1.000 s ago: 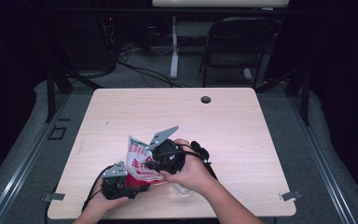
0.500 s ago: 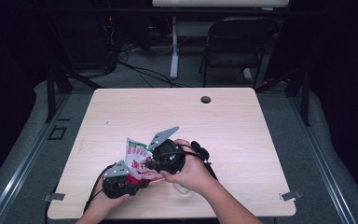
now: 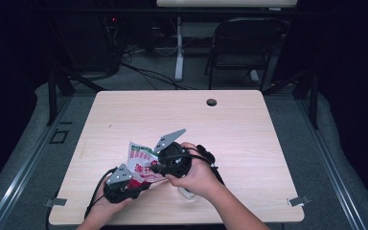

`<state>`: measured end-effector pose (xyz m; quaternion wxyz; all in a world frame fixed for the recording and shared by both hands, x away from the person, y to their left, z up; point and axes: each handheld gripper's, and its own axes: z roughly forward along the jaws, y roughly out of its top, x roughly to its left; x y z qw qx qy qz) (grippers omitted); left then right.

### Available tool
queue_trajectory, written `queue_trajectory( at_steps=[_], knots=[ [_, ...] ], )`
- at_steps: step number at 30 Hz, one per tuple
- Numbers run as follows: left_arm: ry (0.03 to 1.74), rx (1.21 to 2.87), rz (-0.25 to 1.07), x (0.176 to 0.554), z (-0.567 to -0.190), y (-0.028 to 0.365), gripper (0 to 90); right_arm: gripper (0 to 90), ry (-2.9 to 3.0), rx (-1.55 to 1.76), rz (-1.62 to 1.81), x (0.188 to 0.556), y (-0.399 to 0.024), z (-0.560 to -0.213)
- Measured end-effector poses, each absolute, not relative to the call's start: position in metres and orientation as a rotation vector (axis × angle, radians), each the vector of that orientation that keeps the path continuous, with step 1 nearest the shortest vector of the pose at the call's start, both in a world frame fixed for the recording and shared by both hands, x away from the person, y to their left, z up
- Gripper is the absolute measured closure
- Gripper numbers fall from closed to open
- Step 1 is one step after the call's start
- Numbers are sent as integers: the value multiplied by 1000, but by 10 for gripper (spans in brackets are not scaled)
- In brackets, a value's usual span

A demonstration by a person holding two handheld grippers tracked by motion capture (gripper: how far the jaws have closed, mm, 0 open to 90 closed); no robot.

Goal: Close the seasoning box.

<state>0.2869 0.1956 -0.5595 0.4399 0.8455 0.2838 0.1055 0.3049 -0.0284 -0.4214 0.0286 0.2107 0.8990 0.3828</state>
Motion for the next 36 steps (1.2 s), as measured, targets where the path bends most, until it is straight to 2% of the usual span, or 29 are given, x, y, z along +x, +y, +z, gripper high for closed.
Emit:
queue_trajectory(
  at_steps=[10, 21, 27, 36],
  knots=[
    [683, 2143, 372, 282, -552, 193, 638, 899, 2769, 675, 1209, 306, -34, -422],
    [668, 2140, 489, 280, -545, 195, 641, 713, 2716, 730, 1293, 307, -53, -417],
    [665, 2150, 558, 280, -543, 196, 642, 679, 2675, 750, 1349, 305, -69, -415],
    [668, 2163, 625, 283, -541, 196, 643, 673, 2609, 822, 1389, 305, -93, -416]
  ],
)
